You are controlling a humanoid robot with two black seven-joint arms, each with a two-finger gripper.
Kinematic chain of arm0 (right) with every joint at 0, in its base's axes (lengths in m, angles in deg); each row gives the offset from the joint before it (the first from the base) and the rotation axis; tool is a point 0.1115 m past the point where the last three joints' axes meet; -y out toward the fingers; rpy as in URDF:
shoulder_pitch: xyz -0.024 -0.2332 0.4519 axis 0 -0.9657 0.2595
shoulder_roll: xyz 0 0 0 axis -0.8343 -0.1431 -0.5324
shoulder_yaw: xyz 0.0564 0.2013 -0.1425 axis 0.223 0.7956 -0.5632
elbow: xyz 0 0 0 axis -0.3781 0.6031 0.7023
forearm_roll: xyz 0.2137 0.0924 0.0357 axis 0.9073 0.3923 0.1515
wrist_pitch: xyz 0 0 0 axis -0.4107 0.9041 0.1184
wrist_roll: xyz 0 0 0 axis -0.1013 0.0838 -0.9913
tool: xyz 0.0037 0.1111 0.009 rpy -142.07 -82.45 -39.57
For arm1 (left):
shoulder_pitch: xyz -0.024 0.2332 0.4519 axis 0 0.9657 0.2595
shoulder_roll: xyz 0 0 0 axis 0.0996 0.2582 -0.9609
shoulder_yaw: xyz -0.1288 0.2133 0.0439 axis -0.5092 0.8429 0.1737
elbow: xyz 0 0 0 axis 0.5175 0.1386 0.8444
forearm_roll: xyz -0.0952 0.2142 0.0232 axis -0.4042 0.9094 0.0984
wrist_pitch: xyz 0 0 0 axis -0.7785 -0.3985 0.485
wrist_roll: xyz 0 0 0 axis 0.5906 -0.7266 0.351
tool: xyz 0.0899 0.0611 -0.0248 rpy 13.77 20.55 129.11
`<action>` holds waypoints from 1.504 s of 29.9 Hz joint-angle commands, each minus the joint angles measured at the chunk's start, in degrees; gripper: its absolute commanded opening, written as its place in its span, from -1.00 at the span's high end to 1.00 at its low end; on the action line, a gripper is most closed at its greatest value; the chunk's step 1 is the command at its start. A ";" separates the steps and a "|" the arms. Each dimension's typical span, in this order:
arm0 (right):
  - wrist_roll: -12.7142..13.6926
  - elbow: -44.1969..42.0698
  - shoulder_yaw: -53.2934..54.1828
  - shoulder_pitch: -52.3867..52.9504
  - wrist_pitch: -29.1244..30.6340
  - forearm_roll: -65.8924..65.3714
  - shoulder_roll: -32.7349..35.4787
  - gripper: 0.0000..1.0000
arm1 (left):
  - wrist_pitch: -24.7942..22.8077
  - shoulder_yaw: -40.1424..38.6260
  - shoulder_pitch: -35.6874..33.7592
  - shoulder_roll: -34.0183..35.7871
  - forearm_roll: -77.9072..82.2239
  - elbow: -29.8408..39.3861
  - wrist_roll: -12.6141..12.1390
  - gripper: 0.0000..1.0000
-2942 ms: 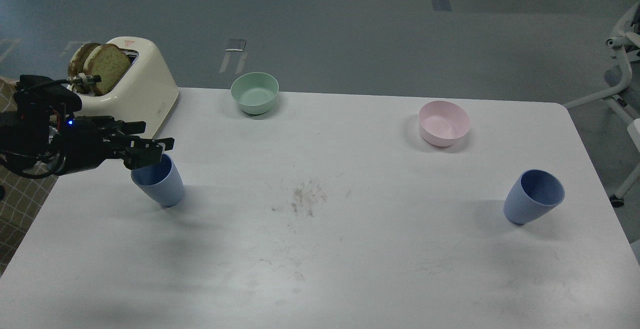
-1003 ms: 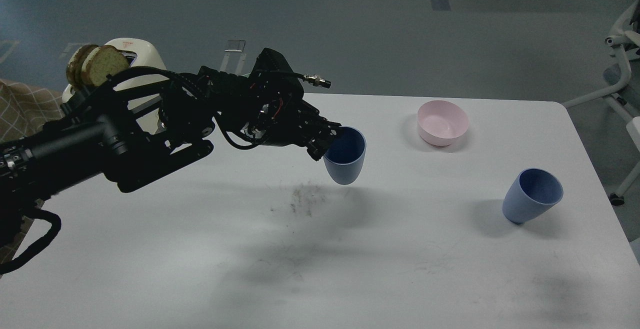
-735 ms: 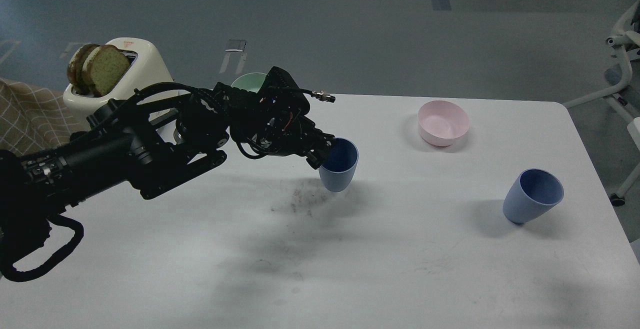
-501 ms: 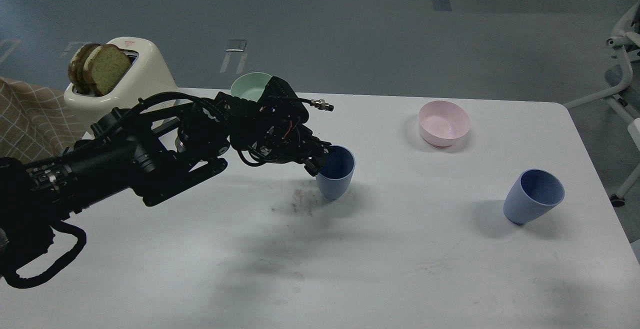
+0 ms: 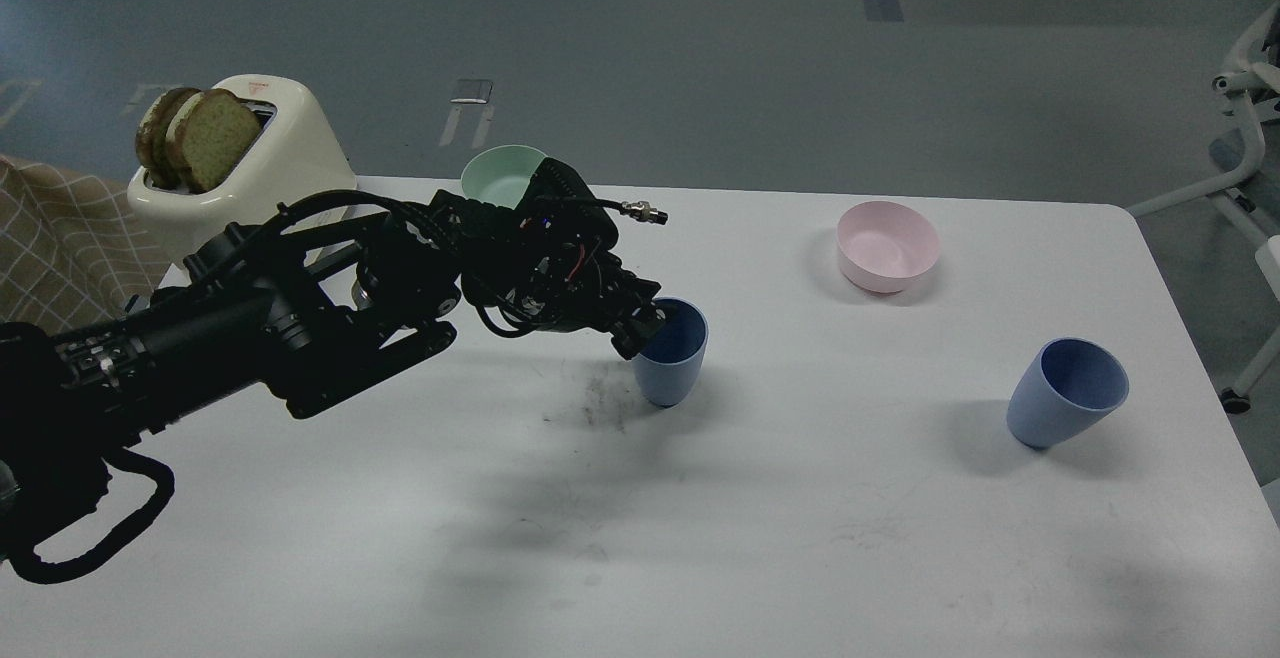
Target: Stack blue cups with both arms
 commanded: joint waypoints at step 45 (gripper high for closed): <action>-3.07 25.32 -33.75 1.03 0.00 -73.34 17.44 -1.00 | 11.57 -50.17 14.71 -2.60 -91.40 -10.52 -0.17 -0.95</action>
